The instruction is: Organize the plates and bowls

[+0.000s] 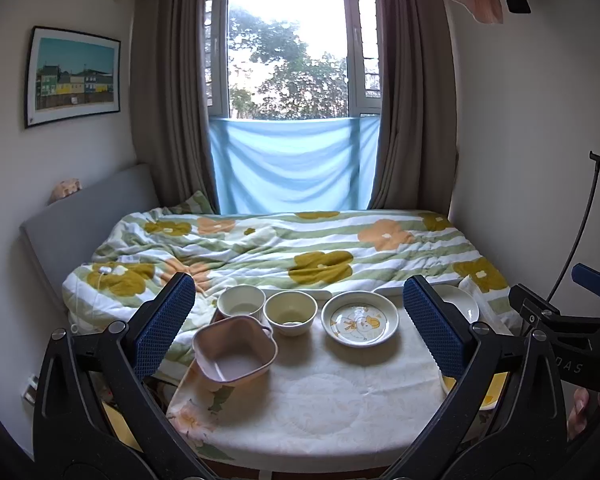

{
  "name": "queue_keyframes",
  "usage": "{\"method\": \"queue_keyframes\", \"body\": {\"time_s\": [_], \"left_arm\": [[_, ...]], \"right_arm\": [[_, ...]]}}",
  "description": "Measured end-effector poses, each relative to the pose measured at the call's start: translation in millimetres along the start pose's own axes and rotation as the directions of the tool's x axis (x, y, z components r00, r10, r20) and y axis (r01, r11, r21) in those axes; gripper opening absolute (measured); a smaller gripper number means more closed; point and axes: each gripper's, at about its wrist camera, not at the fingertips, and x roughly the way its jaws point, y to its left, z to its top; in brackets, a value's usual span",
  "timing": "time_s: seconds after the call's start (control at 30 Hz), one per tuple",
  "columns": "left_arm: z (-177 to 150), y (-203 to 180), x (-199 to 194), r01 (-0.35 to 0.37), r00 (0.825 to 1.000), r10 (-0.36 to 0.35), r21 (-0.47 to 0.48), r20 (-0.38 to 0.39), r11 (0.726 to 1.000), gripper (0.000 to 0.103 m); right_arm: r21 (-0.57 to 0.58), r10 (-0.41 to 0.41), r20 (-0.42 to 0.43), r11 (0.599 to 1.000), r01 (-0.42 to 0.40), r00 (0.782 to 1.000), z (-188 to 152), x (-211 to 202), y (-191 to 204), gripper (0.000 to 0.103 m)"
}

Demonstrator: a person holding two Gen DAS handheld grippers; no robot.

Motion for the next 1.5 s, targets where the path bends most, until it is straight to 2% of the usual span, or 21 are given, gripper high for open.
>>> {"method": "queue_keyframes", "body": {"time_s": [1.5], "left_arm": [[-2.7, 4.5, 8.9, -0.009, 1.000, 0.009, -0.005, -0.002, 1.000, 0.103]], "right_arm": [[-0.007, 0.016, -0.015, 1.000, -0.016, 1.000, -2.2, 15.4, 6.7, 0.103]]}}
